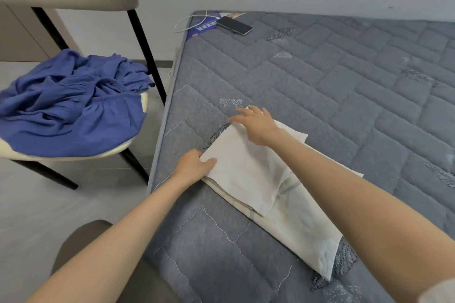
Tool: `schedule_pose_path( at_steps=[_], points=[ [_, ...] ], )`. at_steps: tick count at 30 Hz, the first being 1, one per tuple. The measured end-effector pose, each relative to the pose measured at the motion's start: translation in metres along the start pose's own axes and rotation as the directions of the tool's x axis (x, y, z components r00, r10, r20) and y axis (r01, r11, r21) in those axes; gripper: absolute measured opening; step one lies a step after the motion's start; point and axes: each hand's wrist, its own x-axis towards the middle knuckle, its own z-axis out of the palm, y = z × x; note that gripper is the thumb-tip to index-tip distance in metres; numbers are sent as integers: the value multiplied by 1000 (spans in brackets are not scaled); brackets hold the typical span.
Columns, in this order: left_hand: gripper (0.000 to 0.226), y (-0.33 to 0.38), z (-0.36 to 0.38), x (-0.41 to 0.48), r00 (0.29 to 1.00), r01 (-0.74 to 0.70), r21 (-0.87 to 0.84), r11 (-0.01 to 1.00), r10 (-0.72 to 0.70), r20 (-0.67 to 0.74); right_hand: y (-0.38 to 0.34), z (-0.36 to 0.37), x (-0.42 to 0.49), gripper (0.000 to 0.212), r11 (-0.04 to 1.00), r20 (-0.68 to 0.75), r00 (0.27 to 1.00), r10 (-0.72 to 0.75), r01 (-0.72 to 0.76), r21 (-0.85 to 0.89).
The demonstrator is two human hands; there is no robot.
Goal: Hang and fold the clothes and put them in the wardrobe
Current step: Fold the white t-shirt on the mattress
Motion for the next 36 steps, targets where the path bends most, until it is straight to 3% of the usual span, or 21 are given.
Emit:
schedule_pose_path(
  at_steps=[4, 9, 14, 19, 24, 33, 36],
  points=[
    [29, 5, -2, 10, 997, -31, 78, 996, 26, 66, -1, -2, 28, 52, 990, 140, 990, -25, 44, -133],
    [23, 4, -12, 26, 994, -49, 83, 995, 41, 102, 1, -17, 48, 39, 966, 159, 987, -32, 71, -249],
    [15, 17, -56, 41, 988, -125, 63, 990, 130, -81, 7, -32, 56, 29, 997, -59, 998, -6, 1, -81],
    [11, 34, -105, 48, 918, -256, 78, 963, 268, -293, 7, -62, 46, 17, 1000, -375, 927, 24, -22, 10],
    [10, 53, -115, 30, 812, -414, 59, 908, 398, -427, 15, -75, 20, 21, 991, -438, 893, 105, -56, 122],
    [13, 53, -82, -25, 826, -552, -161, 818, 511, -237, 35, -33, -61, 20, 973, -406, 891, 204, -140, 181],
    [14, 55, -66, -41, 814, -578, -151, 802, 554, -173, 39, -16, -88, 19, 967, -387, 893, 230, -165, 193]
  ],
)
